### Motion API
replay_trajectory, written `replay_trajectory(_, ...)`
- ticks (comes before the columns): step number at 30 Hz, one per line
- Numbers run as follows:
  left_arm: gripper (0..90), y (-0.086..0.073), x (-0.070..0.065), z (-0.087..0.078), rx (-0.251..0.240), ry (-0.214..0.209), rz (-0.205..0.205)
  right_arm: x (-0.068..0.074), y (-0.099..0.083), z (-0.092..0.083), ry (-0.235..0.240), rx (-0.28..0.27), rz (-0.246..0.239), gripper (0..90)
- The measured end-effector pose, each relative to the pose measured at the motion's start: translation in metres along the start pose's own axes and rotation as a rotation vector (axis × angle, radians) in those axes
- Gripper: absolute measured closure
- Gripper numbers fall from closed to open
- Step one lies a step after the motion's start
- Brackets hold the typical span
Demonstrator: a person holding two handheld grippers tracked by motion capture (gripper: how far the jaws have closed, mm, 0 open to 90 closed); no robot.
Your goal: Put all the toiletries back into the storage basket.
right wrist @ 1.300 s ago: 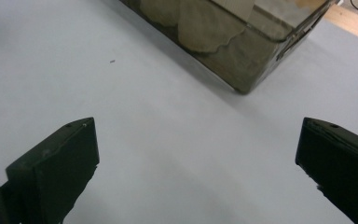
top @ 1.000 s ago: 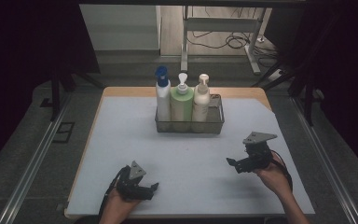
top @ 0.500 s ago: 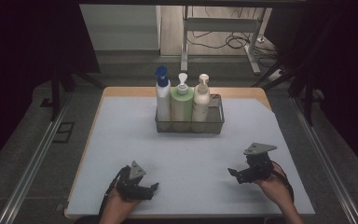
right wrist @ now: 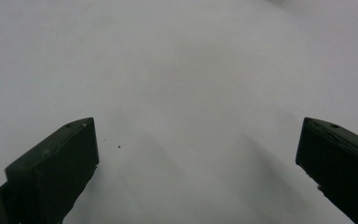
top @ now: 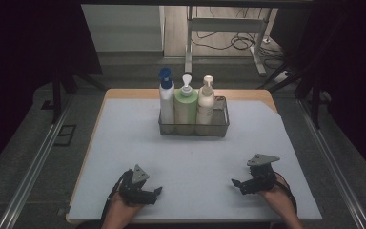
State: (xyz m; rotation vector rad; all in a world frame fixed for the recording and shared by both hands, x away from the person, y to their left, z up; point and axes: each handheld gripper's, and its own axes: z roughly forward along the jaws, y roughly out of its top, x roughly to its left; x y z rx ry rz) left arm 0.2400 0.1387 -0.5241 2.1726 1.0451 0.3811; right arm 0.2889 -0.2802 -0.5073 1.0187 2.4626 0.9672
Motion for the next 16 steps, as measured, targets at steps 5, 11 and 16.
replay_trajectory(5, 12.2, 0.0, 0.0, 0.0, 0.0, 0.0, 0.0, 0.003, -0.006, 0.008, 0.008, 0.019, -0.003, 0.0)
replay_trajectory(11, 12.2, 0.0, 0.0, 0.0, 0.0, 0.0, 0.0, 0.003, -0.01, 0.01, 0.017, 0.002, 0.013, 0.0)
replay_trajectory(16, 12.1, 0.0, 0.0, 0.0, 0.004, 0.0, 0.003, 0.003, -0.011, 0.01, 0.019, -0.002, 0.012, 0.0)
